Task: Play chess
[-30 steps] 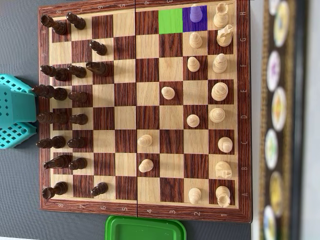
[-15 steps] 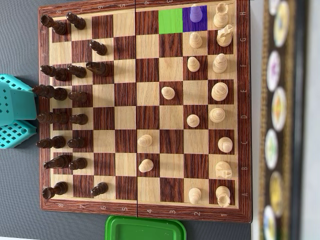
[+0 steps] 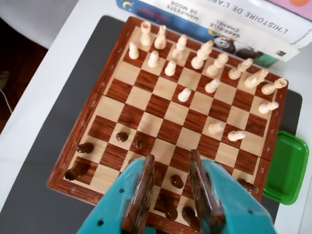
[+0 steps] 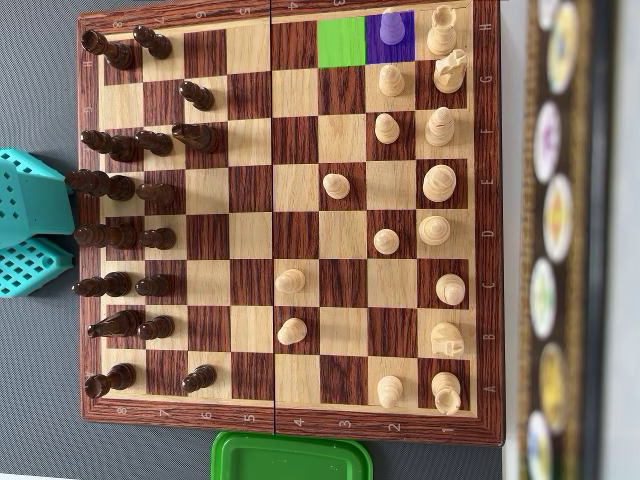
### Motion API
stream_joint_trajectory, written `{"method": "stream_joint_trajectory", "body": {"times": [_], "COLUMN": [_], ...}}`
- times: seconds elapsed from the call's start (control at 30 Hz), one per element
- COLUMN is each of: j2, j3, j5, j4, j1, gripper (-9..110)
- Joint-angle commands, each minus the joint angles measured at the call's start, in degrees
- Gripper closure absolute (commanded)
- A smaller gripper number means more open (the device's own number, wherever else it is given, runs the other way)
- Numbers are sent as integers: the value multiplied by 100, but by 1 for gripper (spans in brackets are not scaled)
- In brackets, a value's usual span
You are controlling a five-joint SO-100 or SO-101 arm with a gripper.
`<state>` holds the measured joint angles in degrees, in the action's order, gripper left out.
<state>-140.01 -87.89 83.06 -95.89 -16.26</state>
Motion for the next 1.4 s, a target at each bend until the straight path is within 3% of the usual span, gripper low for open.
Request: {"method": "stream_joint_trajectory", "body": {"times": [0.0,0.97,1.23,1.37], "j2": [554,6284,7040,7260], "j3": [308,3111,3946,4008], "j5": [9,53,1257,1406], "j4": [-132,-88,-70,624], "j1": [-79,-1002,-1151,-1143], "gripper": [89,89,89,89]}}
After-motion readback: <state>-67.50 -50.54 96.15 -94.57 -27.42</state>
